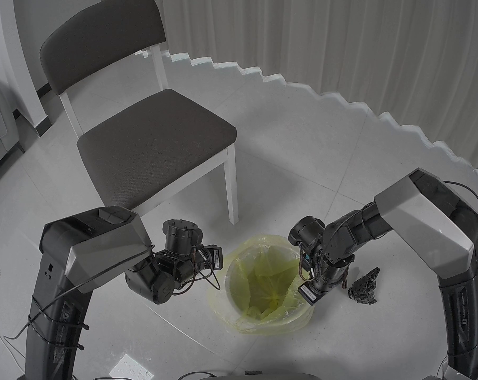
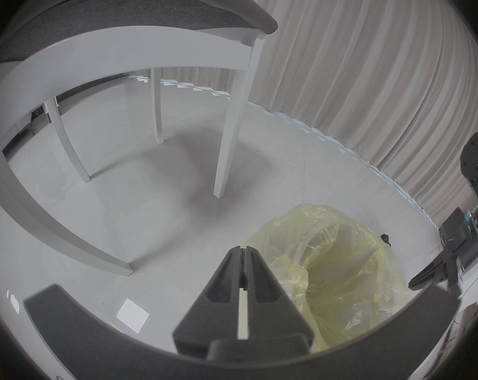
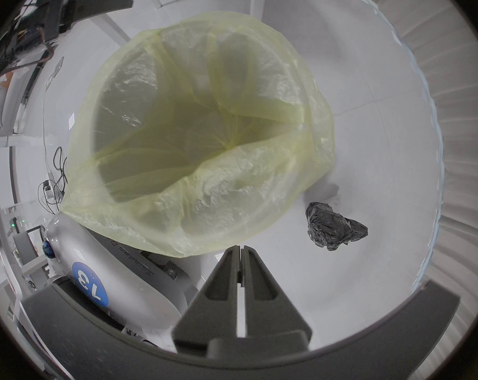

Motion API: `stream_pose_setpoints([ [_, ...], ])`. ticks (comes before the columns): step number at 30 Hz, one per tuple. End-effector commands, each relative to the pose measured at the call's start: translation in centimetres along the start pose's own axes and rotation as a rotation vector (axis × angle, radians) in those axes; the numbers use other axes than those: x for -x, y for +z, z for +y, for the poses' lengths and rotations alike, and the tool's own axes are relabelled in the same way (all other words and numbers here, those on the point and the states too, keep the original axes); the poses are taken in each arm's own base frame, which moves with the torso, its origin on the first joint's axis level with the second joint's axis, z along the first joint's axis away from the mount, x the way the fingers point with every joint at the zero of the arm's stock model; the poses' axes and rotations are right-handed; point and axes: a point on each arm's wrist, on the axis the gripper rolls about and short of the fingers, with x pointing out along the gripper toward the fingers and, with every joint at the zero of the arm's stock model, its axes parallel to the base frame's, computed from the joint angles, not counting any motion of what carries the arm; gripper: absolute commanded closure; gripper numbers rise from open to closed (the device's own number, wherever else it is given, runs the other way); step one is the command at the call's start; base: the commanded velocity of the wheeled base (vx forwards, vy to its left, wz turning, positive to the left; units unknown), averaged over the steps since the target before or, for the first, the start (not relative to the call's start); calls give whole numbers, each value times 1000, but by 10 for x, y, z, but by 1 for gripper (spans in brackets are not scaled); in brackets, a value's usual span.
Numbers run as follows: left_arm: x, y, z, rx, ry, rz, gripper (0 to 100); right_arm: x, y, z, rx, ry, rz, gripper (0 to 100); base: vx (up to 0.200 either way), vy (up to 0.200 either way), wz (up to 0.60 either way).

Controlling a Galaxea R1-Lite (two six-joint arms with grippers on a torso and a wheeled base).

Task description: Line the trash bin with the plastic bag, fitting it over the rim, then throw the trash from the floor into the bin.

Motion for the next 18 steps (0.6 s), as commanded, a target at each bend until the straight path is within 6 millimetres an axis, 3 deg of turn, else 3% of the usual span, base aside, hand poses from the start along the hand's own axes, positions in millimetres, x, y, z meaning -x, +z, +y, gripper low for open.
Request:
stream_pose_setpoints([
  [1, -1, -1, -1, -1, -2, 2, 100, -3, -4, -8, -20, -3, 9, 100, 0, 0, 0],
  [10, 0, -3, -1, 0, -1, 8, 100, 7, 1, -12, -47, 23, -30, 100, 0, 0, 0],
  [18, 1, -2, -2, -3, -7, -16, 100, 13, 8, 5, -65, 83, -75, 100, 0, 0, 0],
])
